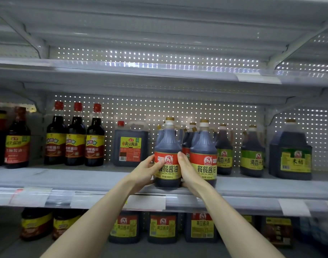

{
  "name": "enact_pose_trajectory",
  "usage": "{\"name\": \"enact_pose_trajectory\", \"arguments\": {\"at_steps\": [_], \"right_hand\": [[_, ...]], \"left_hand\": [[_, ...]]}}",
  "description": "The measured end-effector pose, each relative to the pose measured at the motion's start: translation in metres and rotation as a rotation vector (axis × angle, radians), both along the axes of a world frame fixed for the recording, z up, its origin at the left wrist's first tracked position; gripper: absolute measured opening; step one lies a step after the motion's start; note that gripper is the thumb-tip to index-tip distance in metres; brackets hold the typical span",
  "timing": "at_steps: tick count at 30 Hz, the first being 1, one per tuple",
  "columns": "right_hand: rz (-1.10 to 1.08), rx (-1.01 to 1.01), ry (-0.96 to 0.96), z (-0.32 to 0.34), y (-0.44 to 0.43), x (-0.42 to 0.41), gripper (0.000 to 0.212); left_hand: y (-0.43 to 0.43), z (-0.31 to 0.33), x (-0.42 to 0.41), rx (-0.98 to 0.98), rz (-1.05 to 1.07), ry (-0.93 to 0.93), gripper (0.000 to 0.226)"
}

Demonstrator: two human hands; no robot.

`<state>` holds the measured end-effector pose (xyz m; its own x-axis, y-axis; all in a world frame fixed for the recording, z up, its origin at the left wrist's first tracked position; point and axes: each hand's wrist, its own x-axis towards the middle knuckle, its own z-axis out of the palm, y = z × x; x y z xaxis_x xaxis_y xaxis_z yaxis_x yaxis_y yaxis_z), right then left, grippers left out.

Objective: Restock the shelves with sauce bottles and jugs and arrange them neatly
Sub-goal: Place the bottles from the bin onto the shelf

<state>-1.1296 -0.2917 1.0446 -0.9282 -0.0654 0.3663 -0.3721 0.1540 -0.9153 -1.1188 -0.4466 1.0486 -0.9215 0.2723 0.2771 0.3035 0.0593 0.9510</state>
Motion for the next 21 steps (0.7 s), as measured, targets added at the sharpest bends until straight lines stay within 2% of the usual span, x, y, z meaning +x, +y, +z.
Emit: {"name": "enact_pose_trajectory", "arguments": {"at_steps": [8, 14, 21], "right_hand": [[0.000, -0.010, 0.004, -0.001, -0.001, -0.006, 0.052], [-0.007, 0.008, 0.037, -0.001, -0.001, 0.004, 0.046], [-0.015, 0.009, 0.045, -0.001, 0.000, 0.012, 0.045]], "left_hand": [[0.001, 0.002, -0.001, 0.003, -0.013, -0.008, 0.028], [0.001, -0.002, -0.002, -0.022, 0.041, 0.012, 0.053], [0.002, -0.003, 0.000, -0.027, 0.051, 0.021, 0.056]]}}
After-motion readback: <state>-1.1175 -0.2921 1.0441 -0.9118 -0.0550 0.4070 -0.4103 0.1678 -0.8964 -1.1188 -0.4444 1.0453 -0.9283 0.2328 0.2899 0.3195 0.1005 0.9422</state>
